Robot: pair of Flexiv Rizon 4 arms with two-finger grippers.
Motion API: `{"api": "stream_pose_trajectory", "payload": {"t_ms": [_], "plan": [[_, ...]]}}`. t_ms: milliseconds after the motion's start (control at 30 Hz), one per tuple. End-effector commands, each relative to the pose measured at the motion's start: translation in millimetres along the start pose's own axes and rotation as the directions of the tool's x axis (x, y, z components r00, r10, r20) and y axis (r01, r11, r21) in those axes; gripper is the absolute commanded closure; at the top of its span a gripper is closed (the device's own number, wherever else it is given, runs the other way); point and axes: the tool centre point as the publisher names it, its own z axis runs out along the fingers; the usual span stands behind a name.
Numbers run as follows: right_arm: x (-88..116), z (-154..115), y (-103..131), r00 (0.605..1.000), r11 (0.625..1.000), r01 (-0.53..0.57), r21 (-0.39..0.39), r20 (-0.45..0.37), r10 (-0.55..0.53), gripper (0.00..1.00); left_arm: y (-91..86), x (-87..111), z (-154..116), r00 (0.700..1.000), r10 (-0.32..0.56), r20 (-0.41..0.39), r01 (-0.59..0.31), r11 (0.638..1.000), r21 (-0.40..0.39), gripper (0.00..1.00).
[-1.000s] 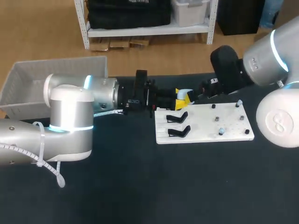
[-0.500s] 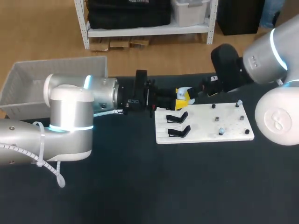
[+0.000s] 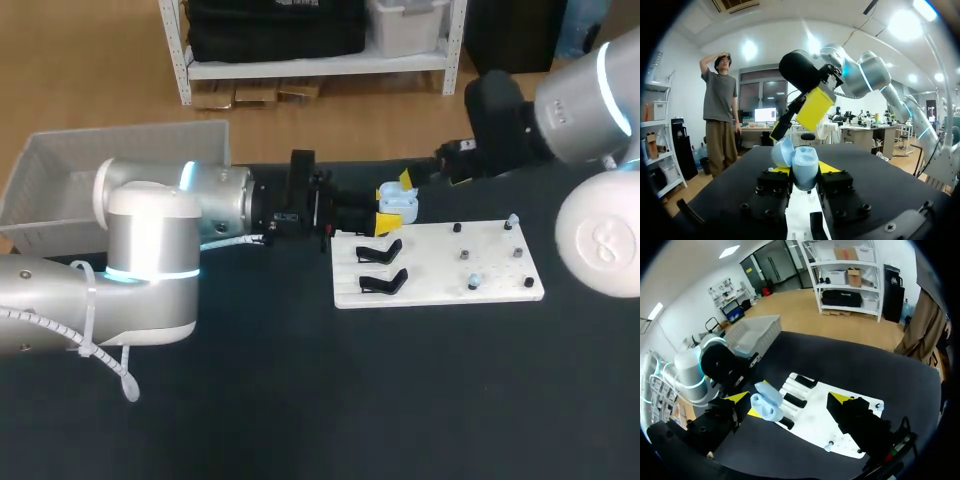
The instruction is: Pick up each earbud case from the left stands, insert the matching earbuds, close the lid, and place the case in the box.
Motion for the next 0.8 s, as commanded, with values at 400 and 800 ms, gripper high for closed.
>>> {"api": "stream_pose_trajectory", "payload": {"t_ms": [400,800], "plan": [[23,-25,-86,0.957,0.938,0.021,0.346,-0.279,0.081,0.0,-0.6,1.3,0,1.0,0.004,0.005,-0.004,1.0,-0.004,1.0],[62,-1,-133,0.907,0.895,0.127,0.428,-0.415,0.069,0.0,-0.6,1.3,0,1.0,0.004,0.005,-0.004,1.0,-0.004,1.0]]}}
